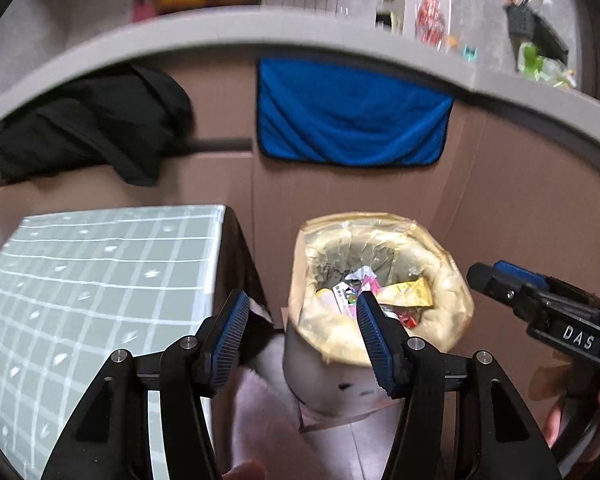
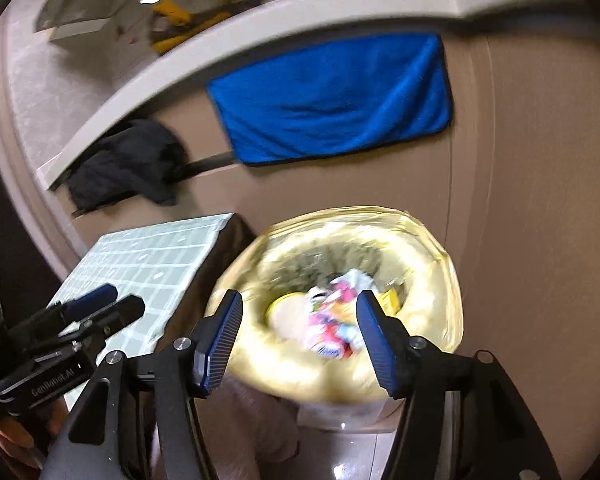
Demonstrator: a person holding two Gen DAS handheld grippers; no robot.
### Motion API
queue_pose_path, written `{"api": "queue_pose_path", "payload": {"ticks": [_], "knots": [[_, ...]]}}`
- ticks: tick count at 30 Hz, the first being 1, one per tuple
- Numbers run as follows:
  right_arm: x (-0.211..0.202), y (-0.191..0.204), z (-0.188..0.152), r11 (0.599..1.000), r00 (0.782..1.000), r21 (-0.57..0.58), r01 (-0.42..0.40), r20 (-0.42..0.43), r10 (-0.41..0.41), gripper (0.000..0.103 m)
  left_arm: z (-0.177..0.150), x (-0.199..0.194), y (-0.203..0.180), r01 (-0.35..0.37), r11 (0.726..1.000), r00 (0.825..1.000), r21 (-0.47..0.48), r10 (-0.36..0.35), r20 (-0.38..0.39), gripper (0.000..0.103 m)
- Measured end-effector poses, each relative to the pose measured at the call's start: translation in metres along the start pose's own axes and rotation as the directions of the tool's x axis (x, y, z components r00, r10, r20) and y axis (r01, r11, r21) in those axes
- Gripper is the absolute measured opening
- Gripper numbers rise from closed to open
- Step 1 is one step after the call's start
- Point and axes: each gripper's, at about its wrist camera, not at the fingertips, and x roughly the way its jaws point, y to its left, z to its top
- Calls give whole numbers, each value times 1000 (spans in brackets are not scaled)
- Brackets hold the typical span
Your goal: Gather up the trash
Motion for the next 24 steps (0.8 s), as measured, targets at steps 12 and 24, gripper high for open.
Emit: {"api": "queue_pose_path", "payload": {"ticks": [12, 24], "knots": [[-128, 89, -76, 982, 975, -101, 162, 173, -143, 57, -53, -117, 1, -35, 998, 995, 47, 31, 98, 57], [-152, 110, -95, 987, 980, -117, 109, 177, -87, 57, -72, -171, 3, -133, 991, 974, 31, 125, 188, 57]]}}
